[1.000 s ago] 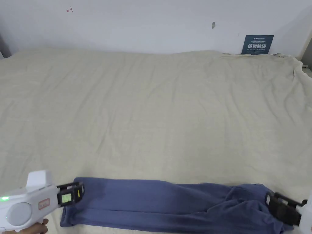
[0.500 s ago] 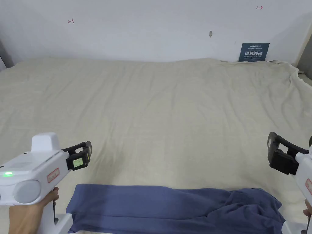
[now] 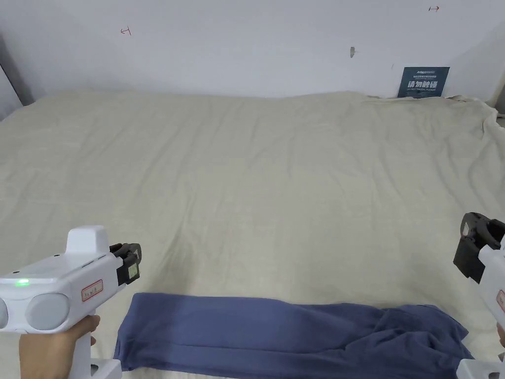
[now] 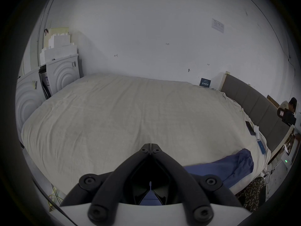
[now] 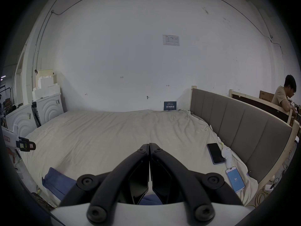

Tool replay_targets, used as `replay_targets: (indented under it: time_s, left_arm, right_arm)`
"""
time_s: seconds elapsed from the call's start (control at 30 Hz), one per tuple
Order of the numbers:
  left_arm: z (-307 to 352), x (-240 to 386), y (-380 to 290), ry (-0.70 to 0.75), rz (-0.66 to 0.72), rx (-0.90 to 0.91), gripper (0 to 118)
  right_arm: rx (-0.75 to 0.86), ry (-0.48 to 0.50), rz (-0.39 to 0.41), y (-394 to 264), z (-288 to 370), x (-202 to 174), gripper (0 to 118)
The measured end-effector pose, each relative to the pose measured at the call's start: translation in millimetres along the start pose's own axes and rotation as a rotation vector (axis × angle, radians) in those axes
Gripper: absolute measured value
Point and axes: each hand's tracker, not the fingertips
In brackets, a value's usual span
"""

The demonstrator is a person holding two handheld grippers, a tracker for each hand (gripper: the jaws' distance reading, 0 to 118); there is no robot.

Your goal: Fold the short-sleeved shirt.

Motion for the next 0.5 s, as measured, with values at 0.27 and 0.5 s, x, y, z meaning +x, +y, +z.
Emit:
replay_targets:
  time_s: [0.27, 0.5]
  left_arm:
    - [-17.1, -47.0, -2.1, -0.043, 0.079, -0.181, 0]
    - [-57.0, -90.3, -26.9, -0.081, 0.185, -0.457, 61]
  right_arm:
    - [-0.016, -0.002, 0.004, -0.2, -2.3, 2.0, 0]
    - [-0.039, -0.022, 0.014, -2.6, -3.6, 3.6, 0]
